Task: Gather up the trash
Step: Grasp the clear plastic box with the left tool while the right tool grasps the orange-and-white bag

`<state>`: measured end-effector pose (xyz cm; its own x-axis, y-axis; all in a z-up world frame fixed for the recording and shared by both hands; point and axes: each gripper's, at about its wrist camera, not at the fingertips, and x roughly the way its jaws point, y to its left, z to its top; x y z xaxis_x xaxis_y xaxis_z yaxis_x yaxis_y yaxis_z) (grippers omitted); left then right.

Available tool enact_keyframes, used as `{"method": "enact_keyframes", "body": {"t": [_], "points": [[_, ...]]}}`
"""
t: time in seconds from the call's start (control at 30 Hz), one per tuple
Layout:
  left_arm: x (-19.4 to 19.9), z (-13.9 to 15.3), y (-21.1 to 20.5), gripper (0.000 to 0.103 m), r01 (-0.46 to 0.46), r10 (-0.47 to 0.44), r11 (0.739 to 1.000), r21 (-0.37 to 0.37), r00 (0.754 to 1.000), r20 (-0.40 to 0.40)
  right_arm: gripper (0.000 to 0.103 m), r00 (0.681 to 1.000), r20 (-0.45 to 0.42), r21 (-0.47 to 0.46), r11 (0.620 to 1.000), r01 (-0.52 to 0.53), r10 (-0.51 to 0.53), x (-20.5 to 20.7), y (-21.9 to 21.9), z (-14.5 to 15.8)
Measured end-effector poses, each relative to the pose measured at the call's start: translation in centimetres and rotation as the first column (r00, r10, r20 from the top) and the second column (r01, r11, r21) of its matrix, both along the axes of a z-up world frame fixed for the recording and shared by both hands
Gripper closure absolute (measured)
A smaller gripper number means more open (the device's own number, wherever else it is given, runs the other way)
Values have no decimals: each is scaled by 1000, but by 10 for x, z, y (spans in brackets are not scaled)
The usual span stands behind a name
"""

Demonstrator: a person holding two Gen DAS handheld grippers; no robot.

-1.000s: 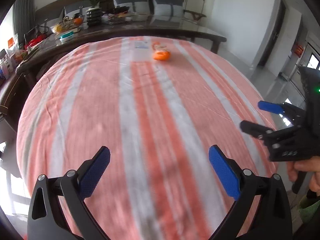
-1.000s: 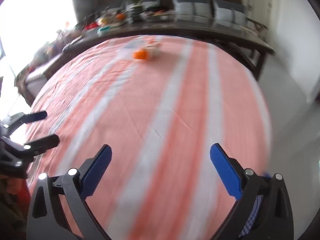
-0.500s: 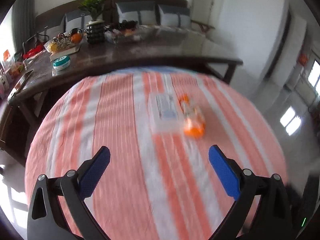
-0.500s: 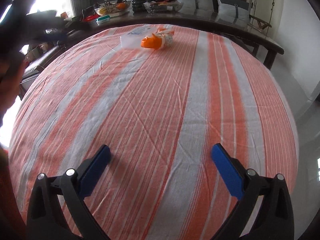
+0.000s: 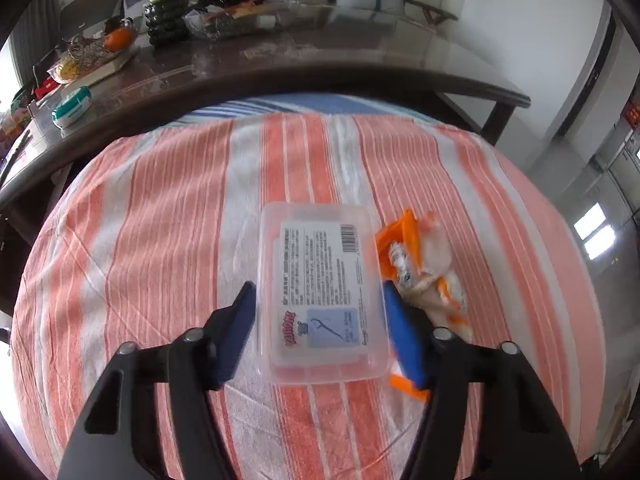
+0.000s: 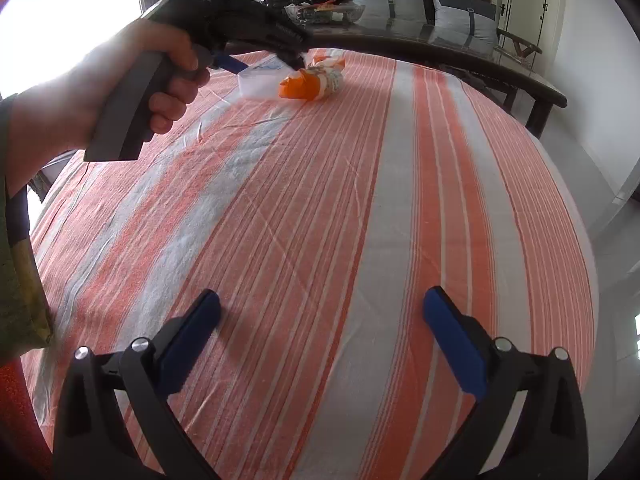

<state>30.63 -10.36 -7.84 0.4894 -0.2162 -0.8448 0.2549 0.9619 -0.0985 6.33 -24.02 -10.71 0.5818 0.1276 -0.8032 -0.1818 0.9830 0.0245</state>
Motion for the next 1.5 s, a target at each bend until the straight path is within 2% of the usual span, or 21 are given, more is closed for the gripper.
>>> {"method": "enact_keyframes", "body": {"t": [0.07, 0.17, 0.27, 0.37, 0.5, 0.57, 0.6, 0.7, 0.73, 0.87, 1.0, 1.07, 1.23, 1.33, 1.4, 1.5], "points": [[-9, 4, 5, 42, -10, 8, 999, 44, 1000, 27, 5, 1000, 0, 1, 1000, 0, 0, 0, 0, 0], [-30, 13, 30, 42, -13, 12, 999, 33, 1000, 28, 5, 1000, 0, 0, 1000, 0, 0, 0, -1, 0], [-71, 16, 63, 42, -28, 27, 999, 33, 999, 21, 5, 1000, 1, -2, 1000, 0, 0, -1, -1, 0], [-129, 14, 93, 42, -45, 45, 999, 20, 999, 27, 5, 1000, 3, -5, 1000, 1, -1, -3, -1, 1], [-194, 9, 113, 41, -63, 64, 998, -13, 997, 44, 5, 1000, 3, -10, 1000, 4, -4, -3, 0, 1], [-207, 6, 115, 41, -66, 67, 998, -17, 997, 49, 5, 1000, 3, -10, 1000, 4, -4, -3, 0, 1], [-212, 4, 114, 40, -69, 69, 998, -7, 996, 59, 5, 1000, 3, -10, 1000, 4, -4, -3, 0, 1], [-218, -5, 110, 19, -68, 66, 997, 23, 996, 64, 5, 1000, 3, -10, 1000, 5, -5, -4, -1, 1], [-219, -9, 109, 14, -65, 63, 998, 25, 996, 62, 5, 1000, 2, -8, 1000, 8, -8, -4, -1, 1], [-223, -15, 102, 13, -56, 47, 994, 92, 993, 105, 5, 1000, -26, 26, 1000, 12, -12, -1, -7, 4], [-221, -17, 105, 10, -67, 60, 995, 74, 994, 94, 5, 991, -55, 189, 973, 132, -123, 21, -28, 20], [-220, -18, 105, 9, -69, 62, 995, 79, 994, 93, 5, 987, -73, 225, 962, 156, -143, 55, -30, 29], [-220, -18, 105, 9, -71, 64, 995, 76, 994, 93, 5, 989, -61, 243, 959, 147, -136, 139, -3, 44], [-220, -18, 105, 8, -71, 64, 994, 78, 994, 93, 5, 988, -66, 198, 969, 151, -140, 178, 25, 39], [-220, -18, 106, 8, -73, 65, 994, 78, 994, 93, 5, 985, -76, 130, 978, 163, -154, 197, 42, 32], [-220, -18, 106, 8, -73, 66, 994, 77, 994, 93, 5, 976, -95, 66, 977, 204, -197, 212, 49, 21]]}}
